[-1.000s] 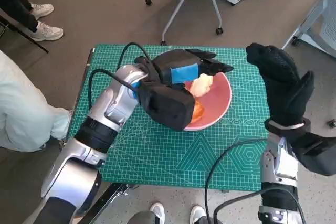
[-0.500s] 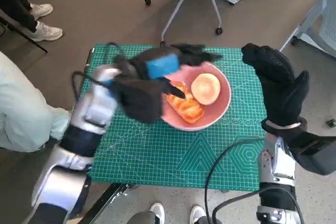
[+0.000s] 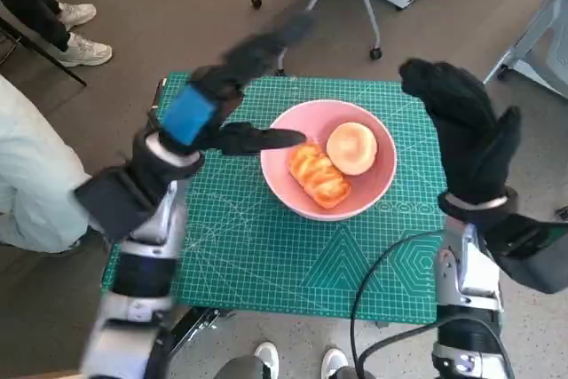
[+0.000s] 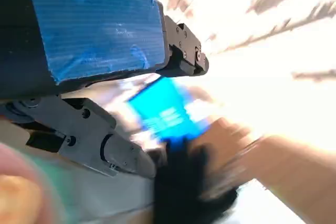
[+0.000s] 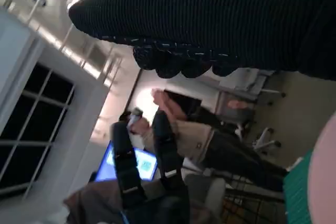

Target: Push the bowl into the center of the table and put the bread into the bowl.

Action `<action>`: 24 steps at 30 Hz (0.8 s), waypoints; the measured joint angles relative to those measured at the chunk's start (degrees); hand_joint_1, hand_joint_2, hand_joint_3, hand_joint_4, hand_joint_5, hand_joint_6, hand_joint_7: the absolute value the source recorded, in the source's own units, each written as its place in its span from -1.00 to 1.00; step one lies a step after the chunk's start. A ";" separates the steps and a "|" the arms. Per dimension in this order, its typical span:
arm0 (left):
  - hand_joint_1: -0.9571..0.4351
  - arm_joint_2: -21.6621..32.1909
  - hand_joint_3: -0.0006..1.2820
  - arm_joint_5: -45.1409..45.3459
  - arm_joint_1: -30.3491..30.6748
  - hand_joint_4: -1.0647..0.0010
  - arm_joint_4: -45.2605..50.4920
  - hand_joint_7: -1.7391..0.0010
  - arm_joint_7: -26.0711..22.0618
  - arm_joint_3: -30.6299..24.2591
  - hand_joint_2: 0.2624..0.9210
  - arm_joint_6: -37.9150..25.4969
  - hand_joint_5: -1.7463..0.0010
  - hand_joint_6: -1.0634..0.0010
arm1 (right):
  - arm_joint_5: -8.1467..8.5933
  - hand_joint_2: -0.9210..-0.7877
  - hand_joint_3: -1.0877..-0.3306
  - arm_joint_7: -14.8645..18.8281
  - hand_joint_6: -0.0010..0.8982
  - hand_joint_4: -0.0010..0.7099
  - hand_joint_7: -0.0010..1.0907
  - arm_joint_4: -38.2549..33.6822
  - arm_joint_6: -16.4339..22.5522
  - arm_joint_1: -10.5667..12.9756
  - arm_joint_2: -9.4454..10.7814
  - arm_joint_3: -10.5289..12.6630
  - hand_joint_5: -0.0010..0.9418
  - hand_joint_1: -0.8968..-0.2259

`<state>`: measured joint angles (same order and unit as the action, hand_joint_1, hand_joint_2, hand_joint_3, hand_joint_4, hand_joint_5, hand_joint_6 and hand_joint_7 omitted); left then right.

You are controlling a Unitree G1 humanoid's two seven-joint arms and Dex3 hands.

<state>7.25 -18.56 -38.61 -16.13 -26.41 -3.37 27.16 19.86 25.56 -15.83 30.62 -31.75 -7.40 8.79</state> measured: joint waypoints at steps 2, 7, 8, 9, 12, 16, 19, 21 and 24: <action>-0.51 -1.12 -0.34 -2.04 0.92 0.64 0.63 0.91 -0.13 -0.59 1.00 -0.37 0.99 0.43 | -0.06 -1.00 -0.15 -0.31 -0.91 -0.46 0.00 0.52 -0.35 -0.50 -0.01 -0.14 -0.99 -0.34; -0.56 -1.48 -0.24 -2.19 2.30 0.68 0.91 0.90 -0.06 -1.20 1.00 -0.45 1.00 0.51 | -0.62 -1.00 -0.16 -0.80 -0.93 -0.46 0.03 1.21 -0.62 -1.72 -0.30 -0.35 -0.99 -0.32; -0.56 -1.48 -0.24 -2.04 2.47 0.69 0.94 0.90 0.05 -1.29 1.00 -0.45 1.00 0.53 | -0.89 -1.00 -0.16 -0.84 -0.93 -0.46 0.03 1.23 -0.66 -1.98 -0.40 -0.37 -0.99 -0.32; -0.57 -1.48 -0.23 -1.89 2.56 0.69 0.95 0.90 0.12 -1.35 1.00 -0.44 1.00 0.53 | -1.05 -1.00 -0.16 -0.85 -0.93 -0.46 0.04 1.23 -0.69 -2.19 -0.48 -0.40 -0.99 -0.32; -0.58 -1.47 -0.23 -1.67 2.76 0.72 0.95 0.90 0.15 -1.50 1.00 -0.35 1.00 0.57 | -1.31 -1.00 -0.16 -0.87 -0.93 -0.47 0.05 1.23 -0.86 -2.89 -0.61 -0.53 -0.99 -0.33; -0.59 -1.63 -0.23 -1.68 3.00 0.74 0.94 0.91 0.13 -1.69 1.00 0.04 1.00 0.61 | -1.81 -1.00 -0.15 -0.88 -0.92 -0.48 0.06 1.20 -0.92 -3.64 -0.74 -0.71 -1.00 -0.33; -0.58 -1.98 -0.23 -1.81 3.02 0.76 0.95 0.91 0.09 -1.89 1.00 0.18 1.00 0.64 | -1.98 -1.00 -0.13 -0.86 -0.93 -0.49 0.07 0.93 -0.91 -4.01 -0.86 -0.74 -1.00 -0.34; -0.58 -2.09 -0.23 -1.80 3.02 0.77 0.94 0.91 0.05 -1.92 1.00 0.19 1.00 0.66 | -1.99 -1.00 -0.12 -0.84 -0.92 -0.49 0.07 0.56 -0.86 -4.25 -0.89 -0.74 -1.00 -0.34; -0.58 -2.07 -0.23 -1.68 3.02 0.78 0.95 0.91 0.04 -1.94 1.00 0.19 1.00 0.67 | -2.02 -1.00 -0.10 -0.82 -0.92 -0.49 0.07 -0.05 -0.80 -4.58 -0.94 -0.73 -1.00 -0.34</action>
<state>5.18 -20.24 -35.59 -15.18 -26.37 -5.32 27.35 17.84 24.74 -15.88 29.83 -36.33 -8.34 8.05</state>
